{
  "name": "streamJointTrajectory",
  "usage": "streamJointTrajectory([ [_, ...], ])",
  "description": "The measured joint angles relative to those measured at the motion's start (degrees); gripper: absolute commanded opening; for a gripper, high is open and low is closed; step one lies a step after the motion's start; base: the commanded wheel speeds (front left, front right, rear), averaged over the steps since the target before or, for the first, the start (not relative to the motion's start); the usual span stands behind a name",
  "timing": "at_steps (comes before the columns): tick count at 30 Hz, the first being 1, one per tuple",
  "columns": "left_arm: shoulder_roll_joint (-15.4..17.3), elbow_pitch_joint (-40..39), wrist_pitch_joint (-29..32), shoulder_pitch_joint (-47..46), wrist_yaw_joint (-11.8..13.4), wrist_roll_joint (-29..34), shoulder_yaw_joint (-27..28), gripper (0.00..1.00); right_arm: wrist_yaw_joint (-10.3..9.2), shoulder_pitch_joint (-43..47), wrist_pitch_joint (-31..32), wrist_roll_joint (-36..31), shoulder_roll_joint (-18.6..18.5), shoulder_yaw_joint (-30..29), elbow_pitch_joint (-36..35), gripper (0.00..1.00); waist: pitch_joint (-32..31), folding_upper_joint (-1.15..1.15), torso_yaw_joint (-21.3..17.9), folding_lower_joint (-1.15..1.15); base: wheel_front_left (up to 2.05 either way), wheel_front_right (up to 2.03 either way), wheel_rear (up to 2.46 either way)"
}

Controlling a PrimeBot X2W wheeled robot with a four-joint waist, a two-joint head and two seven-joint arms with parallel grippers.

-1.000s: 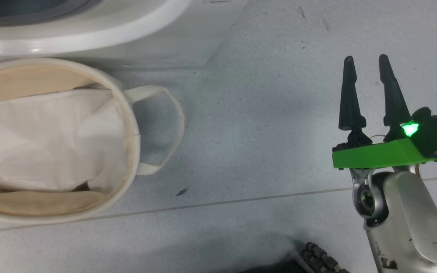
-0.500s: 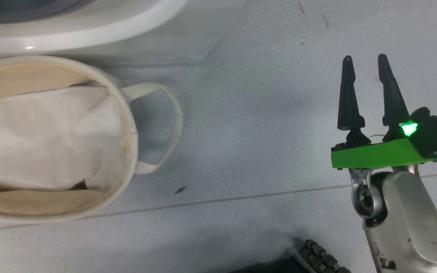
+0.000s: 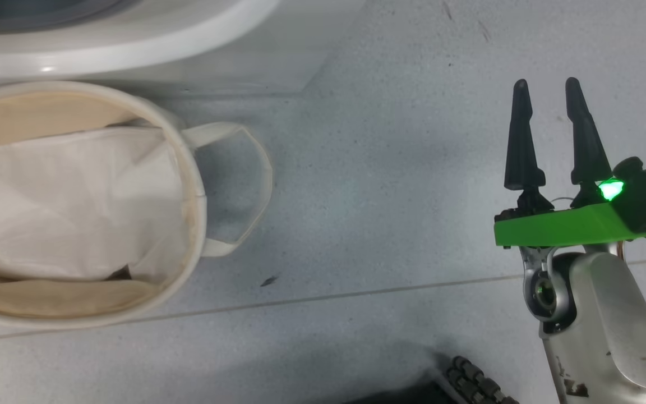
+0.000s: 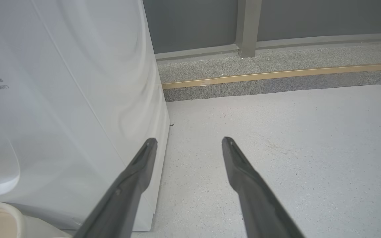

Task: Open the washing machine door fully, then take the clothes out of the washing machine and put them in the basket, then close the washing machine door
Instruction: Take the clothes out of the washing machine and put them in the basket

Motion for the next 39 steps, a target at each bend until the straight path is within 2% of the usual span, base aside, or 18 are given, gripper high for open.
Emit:
streamJointTrajectory([
  [13, -2.5, 0.1, -16.0, 10.1, -3.2, -6.2, 3.6, 0.0, 0.0, 1.5, 0.0, 0.0, 0.1, -0.5, 2.6, 1.0, -7.2, 0.01, 2.2, 0.0, 0.0, 0.0, 0.0],
  [19, -2.5, -1.9, -18.7, 17.6, -4.6, -10.0, 6.8, 0.0, 0.0, 4.5, 0.0, 0.6, 0.1, -0.6, 4.5, 1.0, -12.8, 0.0, 3.3, 0.0, 0.0, 0.0, 0.0],
  [25, -1.4, -19.9, -18.7, 29.9, -5.1, -11.3, 13.6, 0.0, 0.0, 7.1, 0.0, 0.6, -0.1, -1.6, 6.5, 1.0, -18.9, 0.01, 4.0, 0.0, 0.0, 0.0, 0.0],
  [30, -1.6, -34.4, -18.7, 44.2, -6.8, -11.3, 20.8, 0.0, 0.0, 9.6, 0.0, 1.2, 0.0, -1.6, 7.9, 1.0, -24.1, 0.01, 4.2, -0.01, 0.0, 0.0, 0.0],
  [34, -3.4, -44.1, -18.7, 54.8, -7.6, -10.3, 26.9, 0.0, 0.0, 12.1, 0.0, 1.8, -0.1, -1.5, 9.0, 1.0, -28.2, 0.01, 4.6, -0.01, 0.0, 0.0, 0.0],
  [39, -6.9, -56.6, -18.9, 63.9, -8.4, -9.8, 32.9, 0.0, 0.0, 13.8, 0.0, 2.2, -0.2, -1.1, 9.7, 1.0, -32.5, 0.01, 5.0, -0.01, 0.0, 0.0, 0.0],
])
